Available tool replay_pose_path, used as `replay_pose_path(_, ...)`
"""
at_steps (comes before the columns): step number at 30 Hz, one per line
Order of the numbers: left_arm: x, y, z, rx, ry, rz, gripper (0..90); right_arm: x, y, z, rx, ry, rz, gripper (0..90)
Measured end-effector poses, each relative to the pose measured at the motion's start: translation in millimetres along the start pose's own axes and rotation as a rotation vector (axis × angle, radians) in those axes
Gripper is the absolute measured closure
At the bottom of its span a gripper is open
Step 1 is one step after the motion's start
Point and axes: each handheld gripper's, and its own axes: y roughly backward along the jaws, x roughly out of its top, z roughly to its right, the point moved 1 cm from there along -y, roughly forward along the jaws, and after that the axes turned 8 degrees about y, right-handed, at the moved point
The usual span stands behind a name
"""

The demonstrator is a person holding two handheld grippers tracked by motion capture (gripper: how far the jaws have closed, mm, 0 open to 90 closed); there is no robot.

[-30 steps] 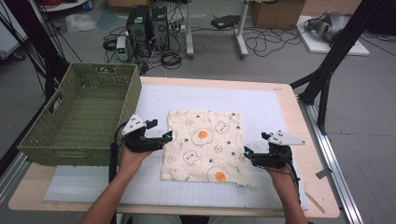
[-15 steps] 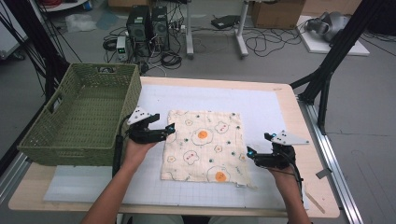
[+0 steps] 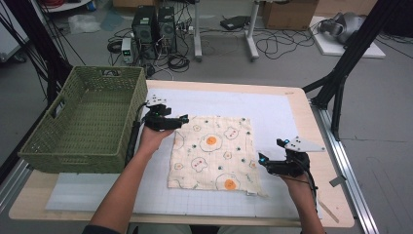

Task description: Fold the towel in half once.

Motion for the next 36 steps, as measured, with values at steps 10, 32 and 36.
replay_pose_path(10, -2.9, -35.6, -17.5, 0.129, -0.034, -0.114, 31.9, -0.3, 2.0, 1.4, -0.001, -0.021, 0.005, 10.9)
replay_pose_path(32, -17.0, -52.7, -16.0, 0.151, -0.147, -0.189, 84.6, 0.0, -12.3, 3.9, 0.009, -0.012, -0.028, 10.9)
replay_pose_path(36, -17.2, -51.9, -19.1, 0.148, -0.110, -0.173, 85.0, 8.9, -22.8, 9.0, 0.011, -0.016, -0.037, 10.9)
